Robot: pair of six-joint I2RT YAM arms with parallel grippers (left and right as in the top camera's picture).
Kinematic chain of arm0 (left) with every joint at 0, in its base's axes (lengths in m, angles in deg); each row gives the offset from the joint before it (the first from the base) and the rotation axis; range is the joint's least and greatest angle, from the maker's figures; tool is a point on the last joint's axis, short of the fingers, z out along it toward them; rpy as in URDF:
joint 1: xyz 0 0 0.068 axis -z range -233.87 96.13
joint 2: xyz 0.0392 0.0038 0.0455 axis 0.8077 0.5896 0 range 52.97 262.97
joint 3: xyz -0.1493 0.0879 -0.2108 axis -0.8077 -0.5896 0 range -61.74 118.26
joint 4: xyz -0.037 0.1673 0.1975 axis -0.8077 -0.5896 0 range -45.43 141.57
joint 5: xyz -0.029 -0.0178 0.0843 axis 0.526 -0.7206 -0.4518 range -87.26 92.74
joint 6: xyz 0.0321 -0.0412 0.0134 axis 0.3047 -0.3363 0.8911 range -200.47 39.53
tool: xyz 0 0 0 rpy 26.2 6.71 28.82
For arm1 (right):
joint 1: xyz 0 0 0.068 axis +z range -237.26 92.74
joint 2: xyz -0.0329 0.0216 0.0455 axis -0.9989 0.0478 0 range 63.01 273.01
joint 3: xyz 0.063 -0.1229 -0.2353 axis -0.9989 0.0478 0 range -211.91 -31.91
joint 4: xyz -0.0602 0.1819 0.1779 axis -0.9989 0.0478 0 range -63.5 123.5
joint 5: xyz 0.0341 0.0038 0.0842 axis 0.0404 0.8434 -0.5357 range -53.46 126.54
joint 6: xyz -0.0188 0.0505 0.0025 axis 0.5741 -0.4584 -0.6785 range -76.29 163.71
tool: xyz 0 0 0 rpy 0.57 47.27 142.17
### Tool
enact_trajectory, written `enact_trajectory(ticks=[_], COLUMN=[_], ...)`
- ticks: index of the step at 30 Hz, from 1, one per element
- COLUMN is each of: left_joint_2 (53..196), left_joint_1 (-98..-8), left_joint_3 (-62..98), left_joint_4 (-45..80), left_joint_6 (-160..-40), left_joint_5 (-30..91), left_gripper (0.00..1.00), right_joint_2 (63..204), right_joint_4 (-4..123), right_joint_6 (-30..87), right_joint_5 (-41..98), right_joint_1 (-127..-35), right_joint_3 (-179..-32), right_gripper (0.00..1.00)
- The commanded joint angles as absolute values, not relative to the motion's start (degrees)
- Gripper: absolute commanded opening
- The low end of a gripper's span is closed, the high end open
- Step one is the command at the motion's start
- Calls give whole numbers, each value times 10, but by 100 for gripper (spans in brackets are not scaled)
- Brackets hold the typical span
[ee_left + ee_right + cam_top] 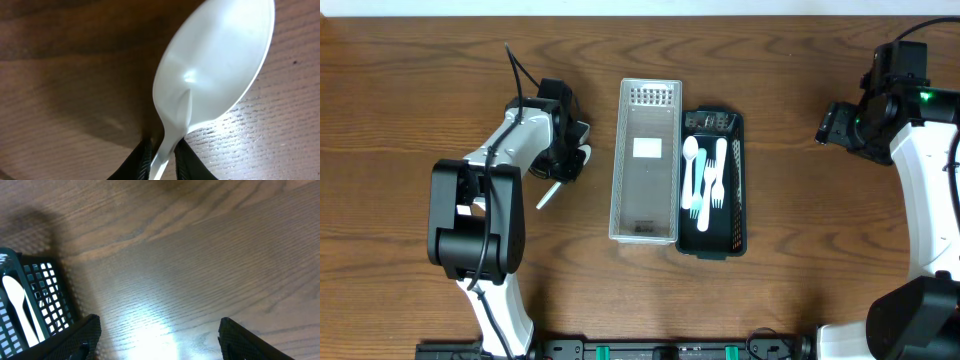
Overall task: Pack container
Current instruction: 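Lift the spoon with the left gripper and drop it into the clear tray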
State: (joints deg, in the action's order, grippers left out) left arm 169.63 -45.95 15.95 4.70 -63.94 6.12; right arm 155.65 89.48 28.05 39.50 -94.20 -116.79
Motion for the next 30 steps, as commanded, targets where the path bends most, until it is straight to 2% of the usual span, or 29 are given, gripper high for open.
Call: enact_trajectory(ticks=[1, 6, 12, 20, 26, 30], left_joint_2=[1698, 1668, 1563, 1422, 1435, 1479], left_joint_1=[-462, -459, -434, -325, -229, -195], left_joint_3=[177, 199, 227, 236, 236, 236], left_joint_4=[30, -2, -55, -60, -16, 14], left_joint_6=[-647, -672, -693, -845, -941, -991], left_joint_5=[53, 53, 53, 53, 53, 53], left_gripper=[14, 6, 6, 6, 6, 6], right_joint_2=[1560, 1560, 1560, 1560, 1560, 1560], right_joint_4=[895, 895, 895, 895, 895, 897], right_joint_6=[288, 288, 288, 288, 288, 288], right_joint_5=[393, 393, 392, 390, 384, 378], right_joint_1=[-939, -939, -939, -939, -939, -939], right_joint_3=[-1165, -1165, -1165, -1165, -1165, -1165], right_gripper=[78, 79, 79, 78, 78, 79])
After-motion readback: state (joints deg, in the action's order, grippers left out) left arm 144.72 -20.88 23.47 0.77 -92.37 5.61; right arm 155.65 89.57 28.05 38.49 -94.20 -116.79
